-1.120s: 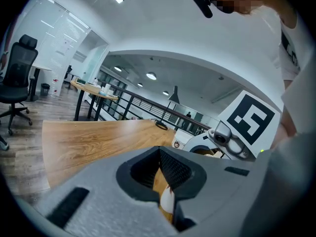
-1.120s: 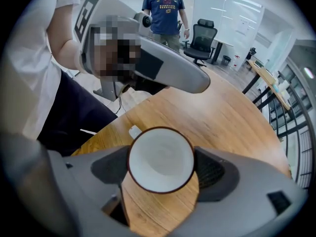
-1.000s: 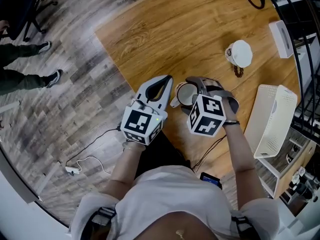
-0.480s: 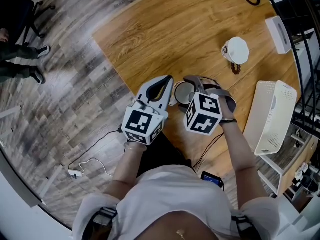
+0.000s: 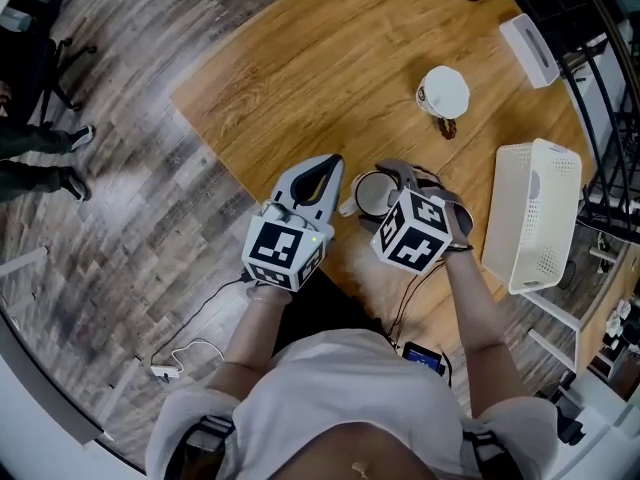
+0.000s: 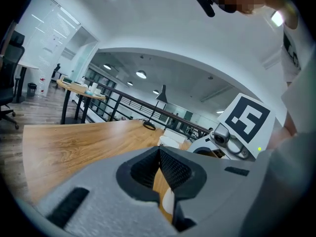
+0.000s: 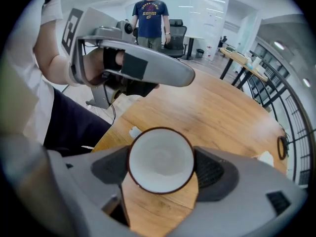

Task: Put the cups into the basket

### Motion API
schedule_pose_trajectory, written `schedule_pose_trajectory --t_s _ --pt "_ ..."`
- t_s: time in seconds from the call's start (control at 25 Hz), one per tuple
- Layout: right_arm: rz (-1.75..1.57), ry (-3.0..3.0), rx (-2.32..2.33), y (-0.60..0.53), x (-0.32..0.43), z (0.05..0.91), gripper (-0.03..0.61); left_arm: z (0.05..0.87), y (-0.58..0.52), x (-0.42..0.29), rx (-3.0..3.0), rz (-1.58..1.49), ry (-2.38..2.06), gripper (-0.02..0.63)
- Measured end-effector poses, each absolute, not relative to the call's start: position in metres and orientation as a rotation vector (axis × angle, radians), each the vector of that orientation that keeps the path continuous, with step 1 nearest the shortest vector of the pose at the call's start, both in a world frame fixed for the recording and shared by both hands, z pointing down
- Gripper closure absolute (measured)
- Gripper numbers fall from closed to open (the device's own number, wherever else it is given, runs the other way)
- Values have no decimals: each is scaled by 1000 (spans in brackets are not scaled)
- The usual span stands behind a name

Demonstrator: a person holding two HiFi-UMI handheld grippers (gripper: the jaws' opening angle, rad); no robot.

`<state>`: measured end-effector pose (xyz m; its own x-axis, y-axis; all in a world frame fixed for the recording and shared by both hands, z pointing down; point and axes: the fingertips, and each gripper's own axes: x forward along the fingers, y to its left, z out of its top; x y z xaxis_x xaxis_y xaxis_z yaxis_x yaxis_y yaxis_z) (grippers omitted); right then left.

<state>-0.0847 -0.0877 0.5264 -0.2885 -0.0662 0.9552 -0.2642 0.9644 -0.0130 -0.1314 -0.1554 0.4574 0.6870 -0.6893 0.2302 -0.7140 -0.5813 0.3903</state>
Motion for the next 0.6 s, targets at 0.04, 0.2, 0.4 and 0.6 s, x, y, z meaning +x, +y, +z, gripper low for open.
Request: schedule_pose_trajectory --t_s 0.04,0.2,0.4,0.6 --pt "212 -1862 268 -86 -81 524 189 455 -155 -126 2461 76 -1064 606" --pt "270 -1869 333 -76 -62 515 189 445 -153 -103 2519 96 -982 606" --pt "334 -1846 453 -60 -32 507 189 437 -143 -69 2590 131 -837 606" --pt "423 -1809 612 -41 6 501 189 429 -126 -21 2672 171 -631 606"
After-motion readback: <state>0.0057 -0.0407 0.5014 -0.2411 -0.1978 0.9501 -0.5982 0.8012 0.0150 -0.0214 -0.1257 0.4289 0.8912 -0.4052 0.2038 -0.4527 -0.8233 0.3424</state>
